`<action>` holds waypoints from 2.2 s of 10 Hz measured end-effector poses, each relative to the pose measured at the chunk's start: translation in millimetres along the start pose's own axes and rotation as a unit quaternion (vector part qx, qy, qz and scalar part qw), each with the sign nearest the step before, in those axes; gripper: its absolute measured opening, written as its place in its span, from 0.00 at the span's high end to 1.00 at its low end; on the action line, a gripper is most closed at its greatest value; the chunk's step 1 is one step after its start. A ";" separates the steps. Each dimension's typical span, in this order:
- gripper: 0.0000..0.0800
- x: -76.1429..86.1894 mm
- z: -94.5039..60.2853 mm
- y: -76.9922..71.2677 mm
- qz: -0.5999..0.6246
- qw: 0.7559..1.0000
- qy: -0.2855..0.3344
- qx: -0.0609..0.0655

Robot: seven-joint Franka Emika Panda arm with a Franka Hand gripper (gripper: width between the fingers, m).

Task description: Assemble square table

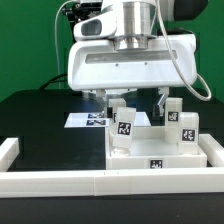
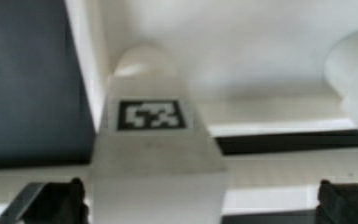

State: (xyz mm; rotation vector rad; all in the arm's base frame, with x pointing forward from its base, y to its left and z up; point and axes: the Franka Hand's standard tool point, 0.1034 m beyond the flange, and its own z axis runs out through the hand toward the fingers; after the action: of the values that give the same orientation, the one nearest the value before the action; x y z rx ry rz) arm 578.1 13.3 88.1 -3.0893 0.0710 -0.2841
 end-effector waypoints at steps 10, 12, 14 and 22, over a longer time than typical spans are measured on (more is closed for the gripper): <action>0.64 -0.6 10.3 27.0 -0.014 0.997 -0.080 -0.010; 0.64 -0.6 10.4 27.2 0.000 0.997 -0.080 -0.011; 0.64 -0.6 10.4 27.1 0.014 0.997 -0.079 -0.011; 0.64 1.7 12.5 23.5 0.331 0.941 -0.070 -0.024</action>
Offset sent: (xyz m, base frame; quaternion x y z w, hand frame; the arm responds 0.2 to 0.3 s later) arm 0.0014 -0.0267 -0.0009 -0.0319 0.0024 -0.0290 0.9991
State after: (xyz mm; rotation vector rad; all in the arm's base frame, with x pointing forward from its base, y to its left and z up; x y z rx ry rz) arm 581.1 -9.9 75.1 -2.8922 1.0881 -0.0294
